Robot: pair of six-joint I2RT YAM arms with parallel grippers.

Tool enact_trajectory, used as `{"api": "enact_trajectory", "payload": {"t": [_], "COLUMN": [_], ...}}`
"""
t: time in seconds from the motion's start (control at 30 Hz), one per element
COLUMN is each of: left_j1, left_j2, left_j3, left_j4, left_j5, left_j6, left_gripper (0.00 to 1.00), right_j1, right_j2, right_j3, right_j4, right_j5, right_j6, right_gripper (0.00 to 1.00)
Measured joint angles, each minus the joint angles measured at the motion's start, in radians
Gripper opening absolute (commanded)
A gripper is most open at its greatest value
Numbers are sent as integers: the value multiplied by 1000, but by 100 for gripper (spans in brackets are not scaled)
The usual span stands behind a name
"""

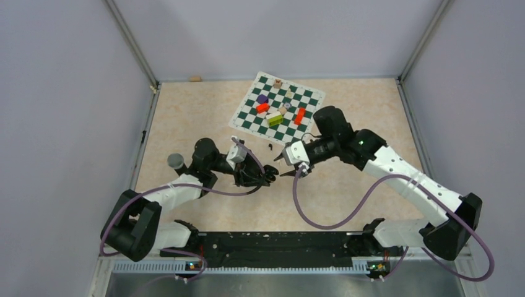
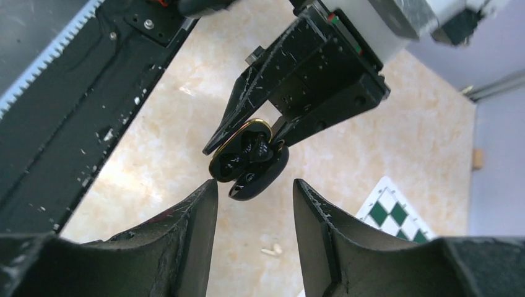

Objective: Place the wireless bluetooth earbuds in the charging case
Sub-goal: Adjust the earbud with the charging case.

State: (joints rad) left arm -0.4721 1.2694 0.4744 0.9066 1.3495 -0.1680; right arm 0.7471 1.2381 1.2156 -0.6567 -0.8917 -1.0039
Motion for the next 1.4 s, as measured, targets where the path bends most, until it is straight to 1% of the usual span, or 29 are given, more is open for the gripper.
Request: {"api": "enact_trajectory", "payload": {"t": [0.13, 0.27, 0.37, 0.5, 0.57, 0.63, 0.77, 0.9, 1.07, 1.3, 1.4], "left_j1": [0, 0, 0, 0, 0, 0, 0, 0, 0, 0, 0], "left_j2": [0, 0, 0, 3, 7, 8, 12, 16, 16, 16, 16], "left_j3": [31, 69, 111, 196, 228, 237, 237, 237, 236, 236, 236], "left_j4": [-142, -311, -473, -766, -876, -940, -994, -981, -958, -954, -952], "left_j5": [28, 51, 62, 80, 81, 76, 66, 55, 48, 48, 48], "left_j6": [80, 195, 316, 554, 644, 697, 730, 710, 681, 666, 666], "left_gripper": [0, 0, 0, 0, 0, 0, 0, 0, 0, 0, 0], "right_j1": [20, 50, 75, 102, 109, 114, 117, 133, 152, 153, 153], "right_j2": [6, 43, 76, 101, 106, 107, 112, 132, 153, 154, 154], "right_j3": [37, 74, 84, 84, 84, 84, 84, 94, 95, 95, 95], "right_j4": [-85, -137, -155, -175, -176, -175, -173, -164, -150, -137, -136], "right_j5": [19, 51, 74, 102, 106, 109, 110, 114, 132, 166, 176], "right_j6": [-171, -282, -326, -364, -373, -373, -362, -352, -341, -336, -336], "right_gripper": [47, 42, 40, 38, 37, 36, 36, 35, 31, 30, 31]}}
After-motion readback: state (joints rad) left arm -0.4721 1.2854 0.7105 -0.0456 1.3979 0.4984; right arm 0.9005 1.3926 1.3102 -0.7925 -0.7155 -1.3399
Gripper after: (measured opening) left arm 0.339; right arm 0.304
